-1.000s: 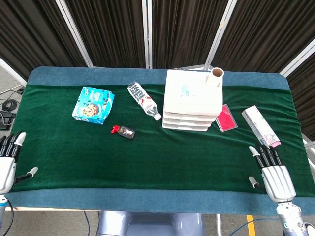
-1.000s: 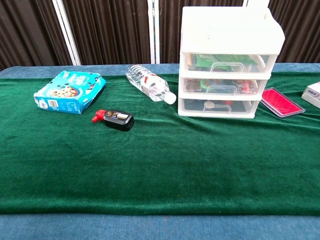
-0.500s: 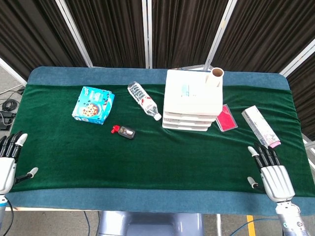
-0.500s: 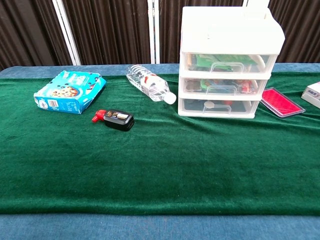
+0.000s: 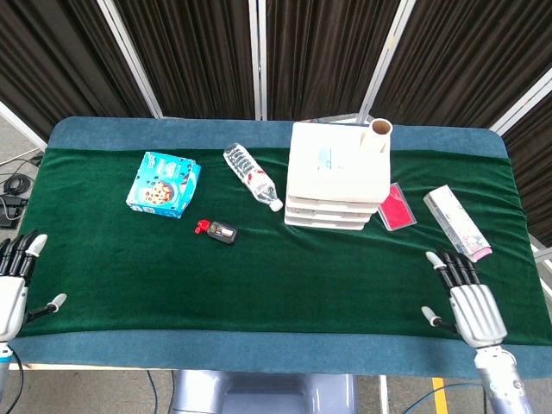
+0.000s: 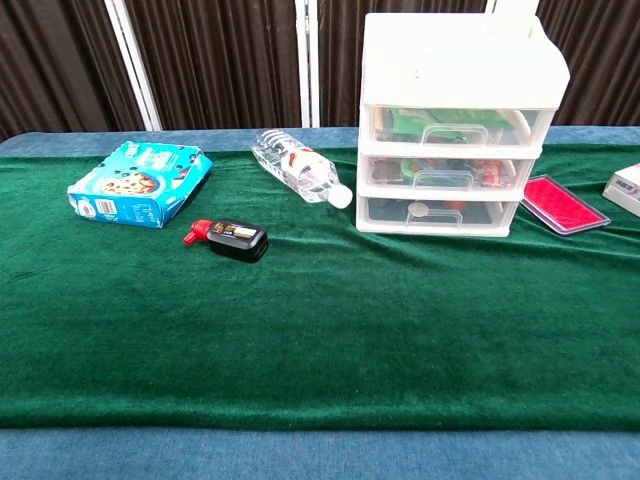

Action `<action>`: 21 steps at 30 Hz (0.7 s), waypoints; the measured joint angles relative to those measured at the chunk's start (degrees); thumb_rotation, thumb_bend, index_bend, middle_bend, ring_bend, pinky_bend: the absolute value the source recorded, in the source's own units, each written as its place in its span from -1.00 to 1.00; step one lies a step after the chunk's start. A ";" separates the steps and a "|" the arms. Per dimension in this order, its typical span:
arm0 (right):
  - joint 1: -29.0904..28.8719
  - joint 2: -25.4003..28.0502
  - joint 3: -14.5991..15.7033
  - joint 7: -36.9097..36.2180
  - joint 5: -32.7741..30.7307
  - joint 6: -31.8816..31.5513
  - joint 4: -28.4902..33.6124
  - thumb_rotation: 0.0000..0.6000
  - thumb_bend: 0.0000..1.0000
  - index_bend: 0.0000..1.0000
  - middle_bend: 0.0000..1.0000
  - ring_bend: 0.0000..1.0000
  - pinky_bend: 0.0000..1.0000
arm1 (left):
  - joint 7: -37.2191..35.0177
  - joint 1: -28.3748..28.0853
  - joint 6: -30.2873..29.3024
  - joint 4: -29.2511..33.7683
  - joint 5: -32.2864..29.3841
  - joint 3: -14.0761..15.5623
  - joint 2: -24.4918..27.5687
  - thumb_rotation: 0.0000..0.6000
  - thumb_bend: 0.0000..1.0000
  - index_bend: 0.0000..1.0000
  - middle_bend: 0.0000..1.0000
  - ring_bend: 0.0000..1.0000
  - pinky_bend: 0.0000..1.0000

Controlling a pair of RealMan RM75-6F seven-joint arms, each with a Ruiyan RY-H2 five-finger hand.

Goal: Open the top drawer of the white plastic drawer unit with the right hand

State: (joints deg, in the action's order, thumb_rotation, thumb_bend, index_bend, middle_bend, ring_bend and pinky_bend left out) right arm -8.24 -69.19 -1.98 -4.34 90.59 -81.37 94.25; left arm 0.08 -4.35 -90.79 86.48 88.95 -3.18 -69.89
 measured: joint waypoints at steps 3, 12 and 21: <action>-1.98 -0.26 -1.69 -6.95 -3.38 3.67 2.98 1.00 -0.42 -0.94 0.28 0.33 0.08 | -0.25 0.00 -0.03 -0.06 -0.13 -0.13 0.03 1.00 -0.74 -1.00 -1.00 -1.00 -1.00; -9.54 -1.58 -9.48 -27.19 -20.08 20.95 10.50 1.00 0.08 -0.94 0.70 0.73 0.43 | -0.95 -0.11 0.09 -0.41 -0.38 -0.38 0.03 1.00 -0.74 -1.00 -1.00 -1.00 -1.00; -14.34 -5.20 -13.37 -37.45 -25.73 30.03 11.30 1.00 0.09 -0.94 0.70 0.73 0.43 | -1.69 -0.20 0.22 -0.66 -0.70 -0.61 0.11 1.00 -0.73 -1.00 -1.00 -1.00 -1.00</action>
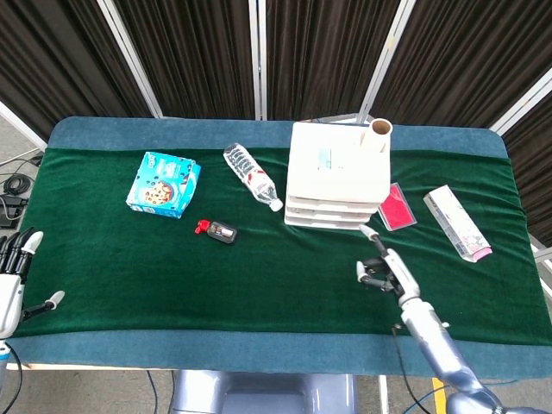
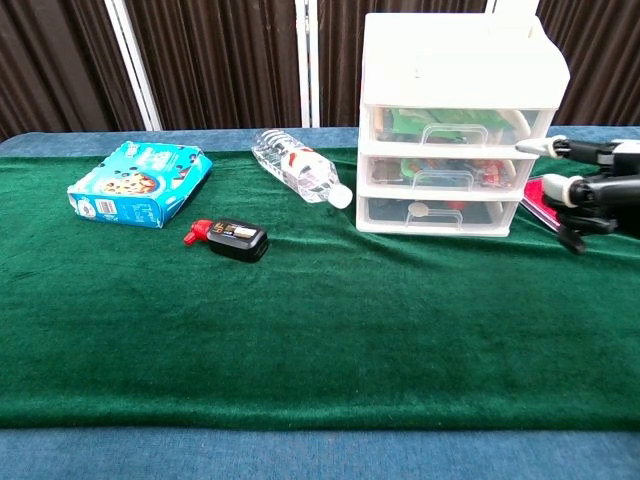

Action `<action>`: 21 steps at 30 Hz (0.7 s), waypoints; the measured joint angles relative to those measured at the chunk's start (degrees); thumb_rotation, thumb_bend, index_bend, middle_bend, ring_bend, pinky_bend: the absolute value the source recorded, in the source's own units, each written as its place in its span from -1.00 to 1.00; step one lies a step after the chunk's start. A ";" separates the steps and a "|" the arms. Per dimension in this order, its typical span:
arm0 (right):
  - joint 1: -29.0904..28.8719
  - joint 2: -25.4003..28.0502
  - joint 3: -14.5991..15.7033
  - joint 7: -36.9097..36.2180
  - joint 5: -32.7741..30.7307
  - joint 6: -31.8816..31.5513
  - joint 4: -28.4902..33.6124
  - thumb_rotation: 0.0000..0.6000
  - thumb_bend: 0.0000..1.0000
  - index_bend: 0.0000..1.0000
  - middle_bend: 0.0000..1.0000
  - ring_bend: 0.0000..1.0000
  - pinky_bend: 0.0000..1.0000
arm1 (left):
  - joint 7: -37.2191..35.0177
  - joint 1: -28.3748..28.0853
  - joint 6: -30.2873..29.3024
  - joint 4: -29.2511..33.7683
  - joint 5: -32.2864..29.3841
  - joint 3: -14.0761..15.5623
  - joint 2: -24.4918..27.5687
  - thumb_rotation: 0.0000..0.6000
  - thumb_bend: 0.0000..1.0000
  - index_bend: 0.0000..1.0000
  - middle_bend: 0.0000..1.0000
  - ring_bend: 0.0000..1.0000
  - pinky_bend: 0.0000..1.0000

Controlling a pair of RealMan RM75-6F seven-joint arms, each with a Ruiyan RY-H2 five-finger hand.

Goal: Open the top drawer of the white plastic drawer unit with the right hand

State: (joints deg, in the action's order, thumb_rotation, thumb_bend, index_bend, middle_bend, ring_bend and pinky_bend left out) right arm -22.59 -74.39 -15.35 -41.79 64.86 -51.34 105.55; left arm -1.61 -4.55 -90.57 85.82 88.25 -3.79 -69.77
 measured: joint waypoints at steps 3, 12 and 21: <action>-0.69 -1.11 -0.82 -1.55 -1.22 1.14 -0.67 1.00 0.09 -0.94 0.70 0.73 0.43 | -0.18 -0.02 0.04 -0.07 -0.15 -0.10 0.05 1.00 -0.73 -1.00 -1.00 -1.00 -1.00; -2.97 -5.55 -3.09 -3.38 -4.42 3.13 -4.50 1.00 0.09 -0.87 0.70 0.73 0.43 | -1.18 -0.02 0.13 -0.18 -0.82 -0.51 0.35 1.00 -0.73 -1.00 -1.00 -1.00 -1.00; -5.19 -9.97 -4.78 -1.74 -6.93 3.54 -7.83 1.00 0.09 -0.83 0.70 0.73 0.43 | -2.23 -0.17 0.47 -0.61 -1.46 -0.90 0.52 1.00 -0.73 -1.00 -1.00 -1.00 -1.00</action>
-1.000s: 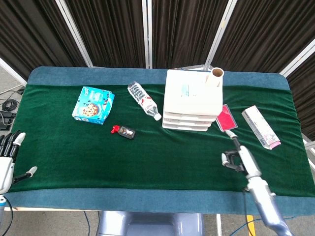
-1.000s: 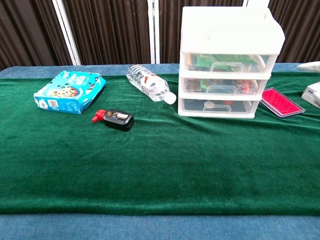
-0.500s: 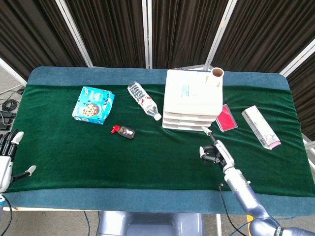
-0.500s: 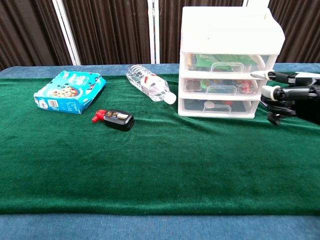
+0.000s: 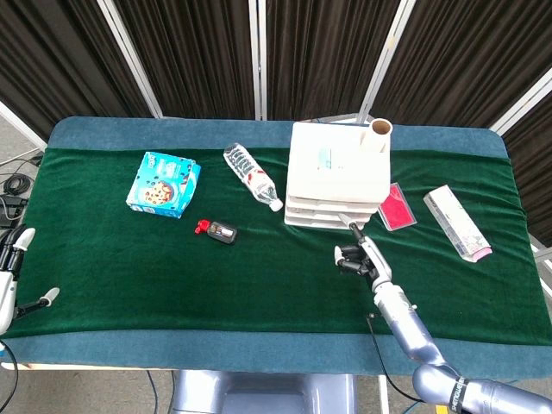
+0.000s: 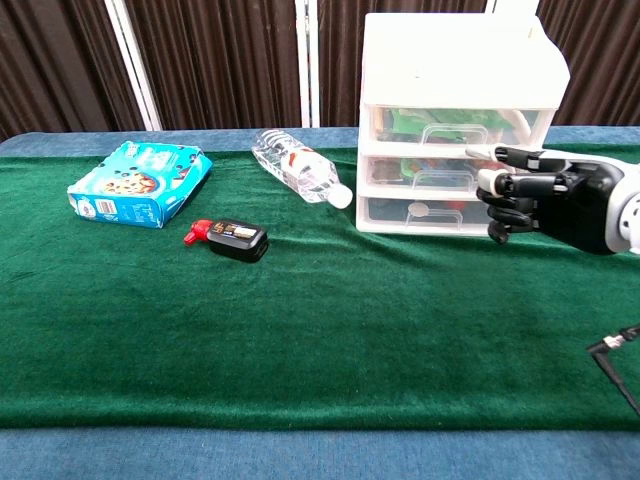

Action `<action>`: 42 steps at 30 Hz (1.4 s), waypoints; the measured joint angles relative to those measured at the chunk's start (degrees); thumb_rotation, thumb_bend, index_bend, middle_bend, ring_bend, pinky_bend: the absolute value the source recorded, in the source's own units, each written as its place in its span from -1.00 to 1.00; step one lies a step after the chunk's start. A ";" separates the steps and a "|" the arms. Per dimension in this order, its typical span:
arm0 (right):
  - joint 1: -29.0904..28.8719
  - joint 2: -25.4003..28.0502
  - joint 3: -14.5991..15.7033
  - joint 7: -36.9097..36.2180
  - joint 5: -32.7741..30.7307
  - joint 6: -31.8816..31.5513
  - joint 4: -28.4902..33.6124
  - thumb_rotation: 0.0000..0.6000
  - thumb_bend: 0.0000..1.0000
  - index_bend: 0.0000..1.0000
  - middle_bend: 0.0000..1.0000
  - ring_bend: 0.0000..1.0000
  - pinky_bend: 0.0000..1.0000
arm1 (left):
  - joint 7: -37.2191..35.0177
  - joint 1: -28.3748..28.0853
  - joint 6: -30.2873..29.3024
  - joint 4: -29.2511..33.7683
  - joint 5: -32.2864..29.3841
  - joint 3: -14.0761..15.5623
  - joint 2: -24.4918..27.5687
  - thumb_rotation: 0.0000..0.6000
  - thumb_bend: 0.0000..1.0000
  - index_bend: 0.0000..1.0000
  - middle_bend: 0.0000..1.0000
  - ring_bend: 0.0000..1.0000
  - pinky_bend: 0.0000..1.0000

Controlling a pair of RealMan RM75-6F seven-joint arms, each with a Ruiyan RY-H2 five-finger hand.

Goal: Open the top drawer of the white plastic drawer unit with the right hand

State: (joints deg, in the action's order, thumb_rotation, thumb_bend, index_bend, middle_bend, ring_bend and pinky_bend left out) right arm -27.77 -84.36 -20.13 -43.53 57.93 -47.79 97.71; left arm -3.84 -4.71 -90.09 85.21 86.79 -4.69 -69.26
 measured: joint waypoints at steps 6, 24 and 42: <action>-0.94 -2.07 -1.26 1.16 -0.49 -0.81 -0.76 1.00 0.09 -0.80 0.70 0.73 0.43 | -0.72 -0.16 0.53 -0.33 -0.61 -0.26 0.09 1.00 -0.73 -1.00 -1.00 -1.00 -1.00; -3.12 -5.78 -3.69 3.84 -3.07 -0.96 -3.23 1.00 0.09 -0.77 0.70 0.72 0.43 | -2.32 -0.33 1.13 -0.61 -0.99 -0.34 0.49 1.00 -0.73 -1.00 -1.00 -1.00 -1.00; -2.94 -6.55 -4.38 4.42 -3.88 -0.53 -4.48 1.00 0.09 -0.75 0.70 0.72 0.43 | -2.29 -0.44 1.49 -0.54 -0.93 -0.12 0.54 1.00 -0.73 -1.00 -1.00 -1.00 -1.00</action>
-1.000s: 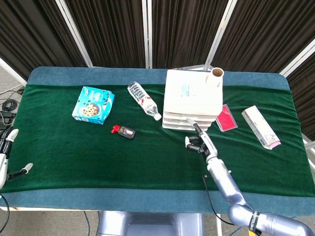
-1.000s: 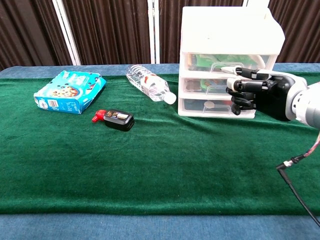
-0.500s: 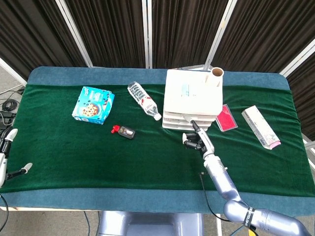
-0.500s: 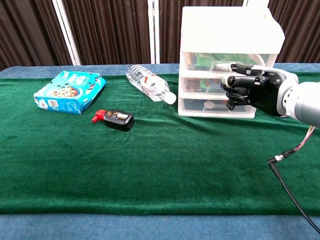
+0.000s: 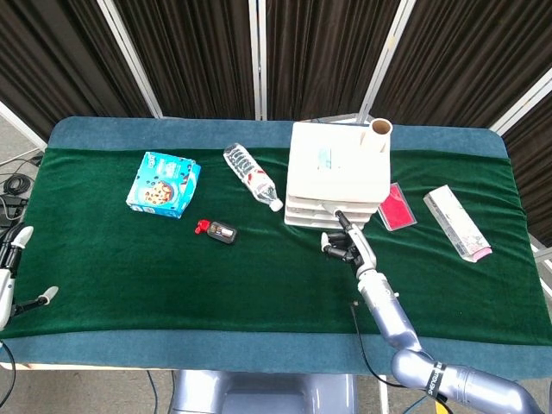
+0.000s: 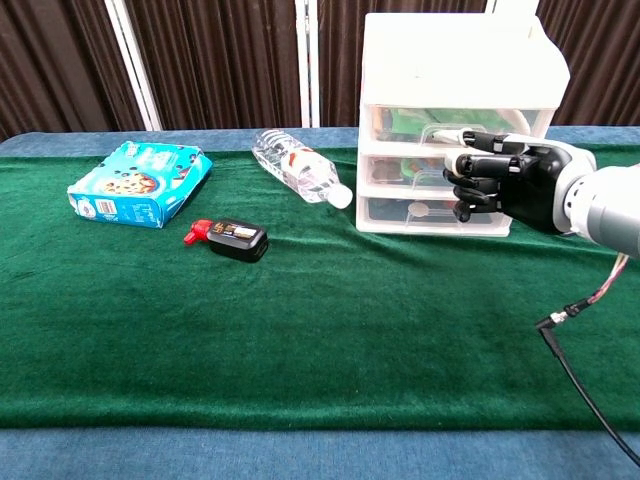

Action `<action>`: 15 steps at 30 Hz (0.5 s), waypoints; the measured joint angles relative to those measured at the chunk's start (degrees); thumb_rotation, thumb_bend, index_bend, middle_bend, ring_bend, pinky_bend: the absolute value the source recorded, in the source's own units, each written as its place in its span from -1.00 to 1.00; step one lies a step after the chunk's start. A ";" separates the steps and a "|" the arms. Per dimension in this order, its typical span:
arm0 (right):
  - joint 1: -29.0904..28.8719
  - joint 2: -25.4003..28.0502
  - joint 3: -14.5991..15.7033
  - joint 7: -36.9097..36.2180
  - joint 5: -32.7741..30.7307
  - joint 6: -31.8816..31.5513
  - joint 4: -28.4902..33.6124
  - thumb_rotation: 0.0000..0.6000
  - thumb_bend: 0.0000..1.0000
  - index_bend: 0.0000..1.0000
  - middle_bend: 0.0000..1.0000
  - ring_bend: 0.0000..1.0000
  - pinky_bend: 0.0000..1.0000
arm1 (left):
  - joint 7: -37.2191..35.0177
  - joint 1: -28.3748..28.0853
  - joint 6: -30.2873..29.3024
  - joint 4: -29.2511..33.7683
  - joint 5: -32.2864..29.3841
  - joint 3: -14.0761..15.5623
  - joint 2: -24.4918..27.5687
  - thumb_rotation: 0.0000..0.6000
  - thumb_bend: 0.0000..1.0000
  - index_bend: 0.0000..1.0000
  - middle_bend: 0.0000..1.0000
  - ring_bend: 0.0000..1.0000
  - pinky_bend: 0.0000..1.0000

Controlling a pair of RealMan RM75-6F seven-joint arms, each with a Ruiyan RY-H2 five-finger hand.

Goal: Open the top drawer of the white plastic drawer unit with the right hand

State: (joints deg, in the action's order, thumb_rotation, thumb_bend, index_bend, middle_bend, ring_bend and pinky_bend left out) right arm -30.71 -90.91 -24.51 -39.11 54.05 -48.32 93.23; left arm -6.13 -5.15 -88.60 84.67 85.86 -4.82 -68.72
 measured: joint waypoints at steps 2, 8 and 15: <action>-0.02 -0.15 -0.01 0.13 -0.05 0.02 -0.18 1.00 0.09 -0.75 0.70 0.72 0.43 | -0.09 -0.02 0.08 -0.02 -0.07 -0.02 0.03 1.00 -0.73 -1.00 -1.00 -1.00 -1.00; -0.02 -0.63 -0.07 0.41 -0.41 -0.02 -0.99 1.00 0.09 -0.75 0.70 0.72 0.43 | -0.38 -0.07 0.18 -0.05 0.01 0.05 0.08 1.00 -0.73 -1.00 -1.00 -1.00 -1.00; -0.27 -0.81 -0.83 -1.29 -0.92 2.31 -1.09 1.00 0.10 -0.67 0.70 0.72 0.43 | -0.33 -0.15 0.35 -0.07 0.00 0.11 0.04 1.00 -0.73 -1.00 -1.00 -1.00 -1.00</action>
State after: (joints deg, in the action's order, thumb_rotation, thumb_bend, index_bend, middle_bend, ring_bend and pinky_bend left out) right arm -30.98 -91.72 -25.34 -40.40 53.13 -46.02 92.14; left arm -6.47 -5.30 -88.25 84.60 85.86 -4.70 -68.67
